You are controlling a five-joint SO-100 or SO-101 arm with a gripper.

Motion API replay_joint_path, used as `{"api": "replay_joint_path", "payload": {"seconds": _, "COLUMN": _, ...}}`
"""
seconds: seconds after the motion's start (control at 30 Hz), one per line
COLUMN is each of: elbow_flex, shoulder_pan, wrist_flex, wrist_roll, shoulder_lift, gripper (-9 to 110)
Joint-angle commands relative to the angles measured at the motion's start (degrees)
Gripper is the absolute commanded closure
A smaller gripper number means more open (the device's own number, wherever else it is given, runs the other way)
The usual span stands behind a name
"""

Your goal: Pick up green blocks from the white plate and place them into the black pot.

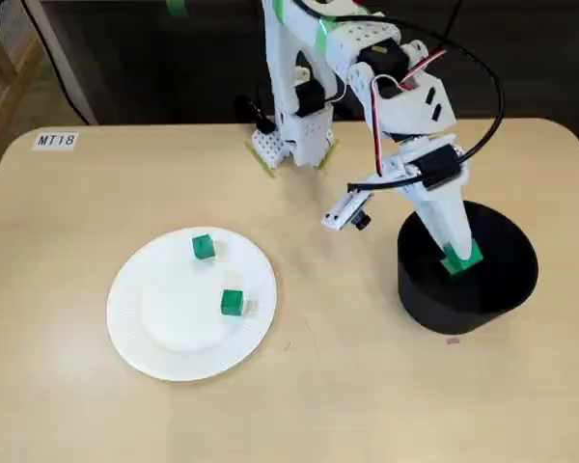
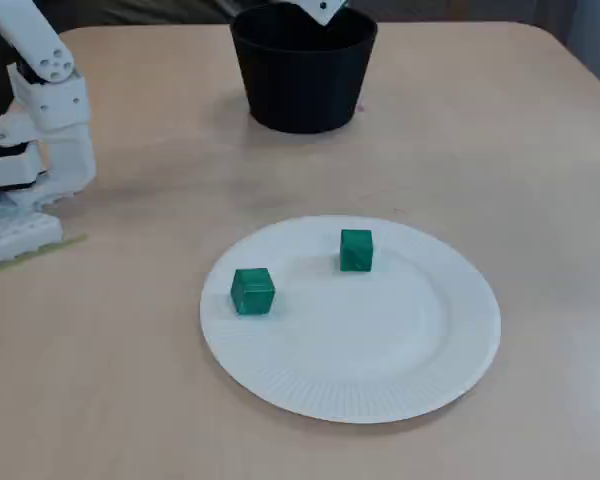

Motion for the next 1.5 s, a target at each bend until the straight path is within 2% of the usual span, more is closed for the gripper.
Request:
{"api": "replay_joint_path", "payload": {"seconds": 0.0, "elbow_flex": -0.3, "shoulder_pan": 0.3, "wrist_flex": 2.0, "wrist_roll": -1.8, "shoulder_lift": 0.5, "gripper": 69}}
{"api": "replay_joint_path", "payload": {"seconds": 0.13, "elbow_flex": -0.7, "shoulder_pan": 0.9, "wrist_flex": 3.5, "wrist_roll": -2.9, "shoulder_lift": 1.1, "gripper": 72}}
{"api": "replay_joint_path", "payload": {"seconds": 0.17, "elbow_flex": -0.7, "shoulder_pan": 1.4, "wrist_flex": 3.9, "wrist_roll": -3.1, "shoulder_lift": 1.4, "gripper": 78}}
{"api": "replay_joint_path", "payload": {"seconds": 0.23, "elbow_flex": -1.3, "shoulder_pan": 3.2, "wrist_flex": 6.5, "wrist_roll": -4.6, "shoulder_lift": 3.2, "gripper": 100}}
{"api": "replay_joint_path", "payload": {"seconds": 0.27, "elbow_flex": -2.3, "shoulder_pan": 4.8, "wrist_flex": 9.8, "wrist_roll": -6.1, "shoulder_lift": 4.3, "gripper": 104}}
{"api": "replay_joint_path", "payload": {"seconds": 0.53, "elbow_flex": -7.6, "shoulder_pan": 31.6, "wrist_flex": 36.7, "wrist_roll": -14.1, "shoulder_lift": 11.1, "gripper": 104}}
{"api": "replay_joint_path", "payload": {"seconds": 0.77, "elbow_flex": -7.5, "shoulder_pan": 46.8, "wrist_flex": 47.6, "wrist_roll": -10.8, "shoulder_lift": 6.9, "gripper": 104}}
{"api": "replay_joint_path", "payload": {"seconds": 1.1, "elbow_flex": -8.8, "shoulder_pan": 55.3, "wrist_flex": 53.3, "wrist_roll": 6.9, "shoulder_lift": -2.8, "gripper": 104}}
{"api": "replay_joint_path", "payload": {"seconds": 1.47, "elbow_flex": -12.7, "shoulder_pan": 63.3, "wrist_flex": 57.5, "wrist_roll": 19.0, "shoulder_lift": -12.0, "gripper": 104}}
